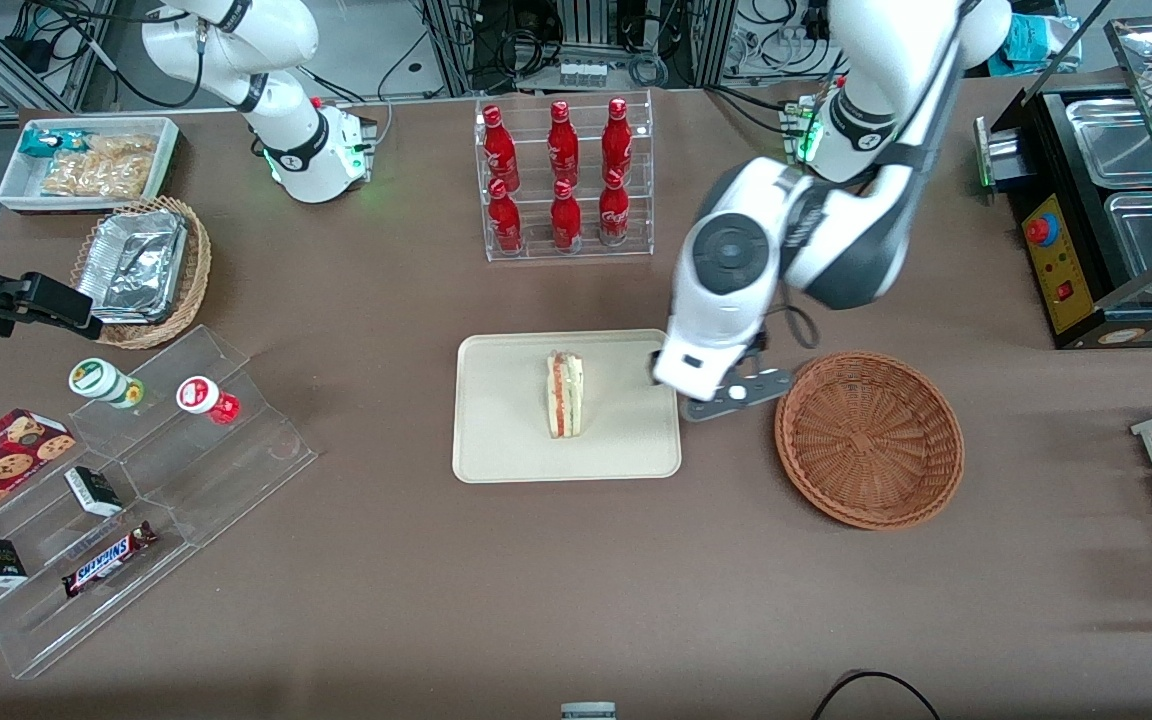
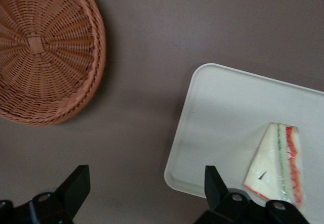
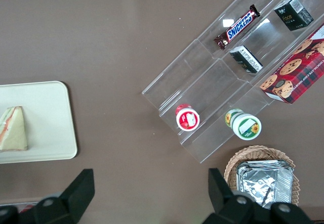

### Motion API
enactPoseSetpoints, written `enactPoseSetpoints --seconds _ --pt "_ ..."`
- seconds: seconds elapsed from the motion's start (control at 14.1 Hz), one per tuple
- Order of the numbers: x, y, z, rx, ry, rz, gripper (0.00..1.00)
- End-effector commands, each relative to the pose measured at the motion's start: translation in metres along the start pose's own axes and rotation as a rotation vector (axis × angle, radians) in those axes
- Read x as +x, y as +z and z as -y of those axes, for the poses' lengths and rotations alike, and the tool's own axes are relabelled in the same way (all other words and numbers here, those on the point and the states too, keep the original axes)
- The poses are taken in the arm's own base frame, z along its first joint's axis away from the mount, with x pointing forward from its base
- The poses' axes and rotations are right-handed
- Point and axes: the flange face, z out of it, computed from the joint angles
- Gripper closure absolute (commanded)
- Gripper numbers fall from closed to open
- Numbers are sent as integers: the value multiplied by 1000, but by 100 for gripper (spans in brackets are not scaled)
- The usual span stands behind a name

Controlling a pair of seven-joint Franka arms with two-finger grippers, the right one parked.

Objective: Place sandwich from basket to tray

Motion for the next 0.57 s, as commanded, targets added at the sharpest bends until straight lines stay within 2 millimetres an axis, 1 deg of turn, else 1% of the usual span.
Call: enactPoseSetpoints --seconds 0.0,0.07,0.21,0.35,0.49 --pt "3 -13 68 -7 63 21 0" --pt "12 -16 94 -12 88 25 0" --pt "23 -27 138 -5 138 56 0" --pt "31 -46 184 -2 199 97 0" --pt "32 -68 224 -11 253 117 0"
